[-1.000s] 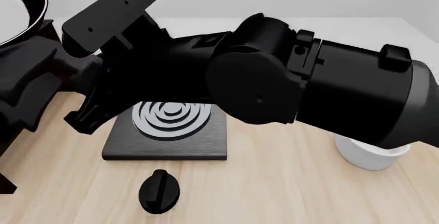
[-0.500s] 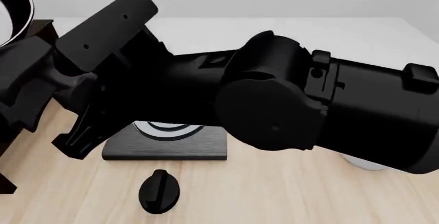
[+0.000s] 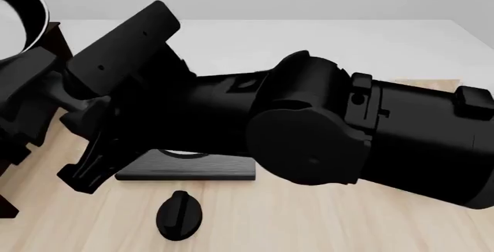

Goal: Put the frying pan on the cabinet shelf.

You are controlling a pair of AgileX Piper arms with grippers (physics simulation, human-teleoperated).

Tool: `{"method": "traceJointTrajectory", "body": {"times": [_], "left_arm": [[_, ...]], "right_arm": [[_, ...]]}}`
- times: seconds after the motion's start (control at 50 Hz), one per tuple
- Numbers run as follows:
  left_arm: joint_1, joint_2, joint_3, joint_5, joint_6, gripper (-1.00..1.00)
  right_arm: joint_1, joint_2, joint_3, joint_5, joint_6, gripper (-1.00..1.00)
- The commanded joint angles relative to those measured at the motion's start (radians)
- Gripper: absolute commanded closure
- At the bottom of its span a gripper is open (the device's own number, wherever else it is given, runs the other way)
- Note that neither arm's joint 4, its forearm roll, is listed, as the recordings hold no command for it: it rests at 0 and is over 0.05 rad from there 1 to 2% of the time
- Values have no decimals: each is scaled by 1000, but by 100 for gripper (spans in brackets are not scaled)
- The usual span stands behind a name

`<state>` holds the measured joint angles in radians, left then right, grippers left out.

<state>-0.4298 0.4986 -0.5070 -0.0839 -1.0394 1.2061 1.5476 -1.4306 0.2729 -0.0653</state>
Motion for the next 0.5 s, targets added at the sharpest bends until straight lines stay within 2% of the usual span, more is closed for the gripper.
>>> {"method": "traceJointTrajectory", "body": {"times": [0.02, 0.04, 0.06, 0.12, 0.2, 0.22, 0.24, 0.28, 0.3, 0.38, 0.46, 0.5], "left_arm": [[25, 3, 4, 12, 22, 100], [-4, -2, -32, 44, 77, 100], [-4, -8, -63, 75, 116, 100], [18, -13, -48, 60, 62, 100], [29, -11, -49, 61, 67, 100], [35, -12, -46, 57, 67, 100], [38, -13, -48, 59, 67, 100], [39, -15, -49, 61, 66, 100], [38, -15, -51, 63, 66, 100], [38, -12, -45, 56, 65, 100], [37, -13, -44, 56, 64, 100], [38, -14, -44, 55, 65, 100]], "right_arm": [[14, -68, 9, -38, -59, 100], [4, -80, 18, -42, -57, 100], [-5, -90, 24, -44, -49, -100], [-25, -126, 46, -50, -46, -100], [-71, -206, 95, -74, -28, -100], [-105, -248, 131, -84, -22, -100], [-127, -251, 139, -67, -7, -100], [-155, -333, 199, -112, 8, -100], [-148, -377, 221, -125, 51, -100], [-191, -443, 251, -94, 61, -100], [-282, -571, 310, -72, 97, -100], [-348, -640, 363, -63, 148, -100]]}}
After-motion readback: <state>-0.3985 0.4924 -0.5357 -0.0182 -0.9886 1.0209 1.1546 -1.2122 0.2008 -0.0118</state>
